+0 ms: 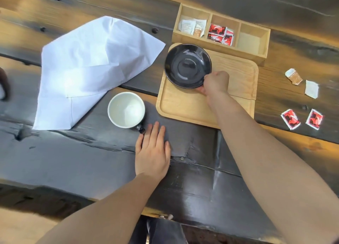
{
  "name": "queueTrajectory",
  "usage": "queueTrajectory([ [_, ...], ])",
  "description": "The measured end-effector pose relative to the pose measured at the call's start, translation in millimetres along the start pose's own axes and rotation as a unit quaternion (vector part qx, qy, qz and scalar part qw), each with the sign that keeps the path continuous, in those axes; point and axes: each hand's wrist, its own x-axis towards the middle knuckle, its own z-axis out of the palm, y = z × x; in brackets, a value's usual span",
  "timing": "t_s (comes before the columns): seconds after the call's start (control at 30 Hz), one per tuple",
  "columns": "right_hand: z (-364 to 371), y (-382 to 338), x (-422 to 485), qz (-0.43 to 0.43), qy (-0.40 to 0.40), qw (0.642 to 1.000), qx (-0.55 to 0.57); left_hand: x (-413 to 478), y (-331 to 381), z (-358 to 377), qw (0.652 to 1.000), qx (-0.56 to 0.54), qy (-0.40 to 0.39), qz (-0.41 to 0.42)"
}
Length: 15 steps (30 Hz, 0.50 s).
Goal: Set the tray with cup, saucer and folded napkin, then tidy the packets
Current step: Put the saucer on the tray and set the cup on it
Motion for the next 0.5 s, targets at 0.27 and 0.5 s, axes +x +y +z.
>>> queueTrajectory([
  [0.27,16,-8,6,0.021,0.021,0.999,0.028,-1,-1,4,1.0,0.011,0.0,0.005],
  [0.5,14,-9,0,0.009,0.035,0.999,-0.027,-1,-2,2,1.0,0.014,-0.011,0.005],
])
